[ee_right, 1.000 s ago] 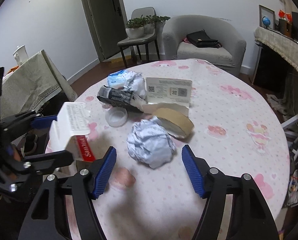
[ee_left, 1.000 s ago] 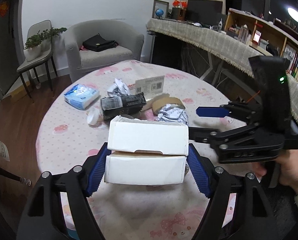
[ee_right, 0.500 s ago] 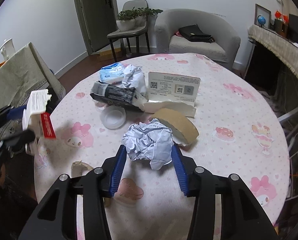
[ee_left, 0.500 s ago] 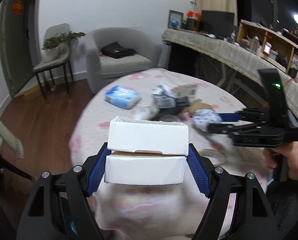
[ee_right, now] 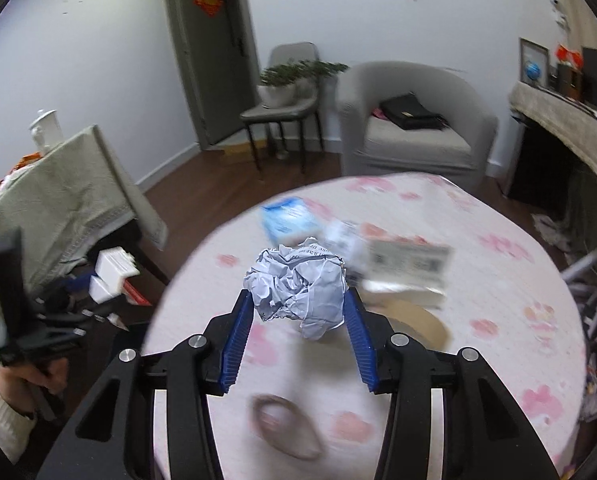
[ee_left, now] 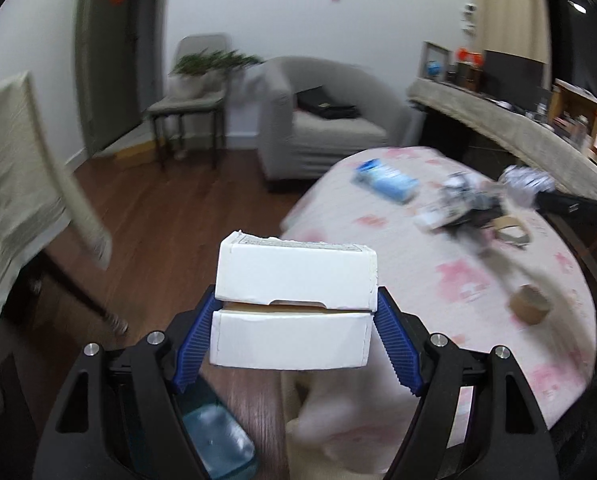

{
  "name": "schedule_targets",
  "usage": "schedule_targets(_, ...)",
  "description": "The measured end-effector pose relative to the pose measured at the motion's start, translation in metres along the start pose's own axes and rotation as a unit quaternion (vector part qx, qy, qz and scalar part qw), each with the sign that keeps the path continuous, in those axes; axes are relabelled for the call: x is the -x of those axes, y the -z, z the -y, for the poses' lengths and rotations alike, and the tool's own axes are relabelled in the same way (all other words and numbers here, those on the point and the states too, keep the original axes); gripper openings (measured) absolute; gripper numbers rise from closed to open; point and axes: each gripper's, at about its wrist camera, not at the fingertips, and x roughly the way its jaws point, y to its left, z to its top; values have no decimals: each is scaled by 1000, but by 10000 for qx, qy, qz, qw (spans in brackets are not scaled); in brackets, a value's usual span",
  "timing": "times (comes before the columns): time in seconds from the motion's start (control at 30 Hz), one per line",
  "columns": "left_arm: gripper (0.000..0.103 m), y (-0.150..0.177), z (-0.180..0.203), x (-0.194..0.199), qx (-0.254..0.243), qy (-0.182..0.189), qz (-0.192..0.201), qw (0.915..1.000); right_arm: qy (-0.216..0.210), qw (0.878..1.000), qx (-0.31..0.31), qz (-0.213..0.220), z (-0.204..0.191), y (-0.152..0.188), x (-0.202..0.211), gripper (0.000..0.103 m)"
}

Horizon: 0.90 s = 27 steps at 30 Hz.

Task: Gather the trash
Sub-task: 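Carry both items over the teal bin and open both tools to drop them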

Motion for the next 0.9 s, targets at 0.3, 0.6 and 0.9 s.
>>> schedule_targets(0.3,78,31,-64,-8,422,-395,-393,9976,-517,9979,379,-72,-65,-8,-29,48)
schedule_targets(0.6,78,70,-115,-20,677,-737,-1000,9899,-958,9930,653,-225,-126,-7,-61,48)
schedule_targets(0.9,78,117,-167,-35,1163,-860,-1817,9726,-1308,9846,1012,-561,-187,5,-97,48)
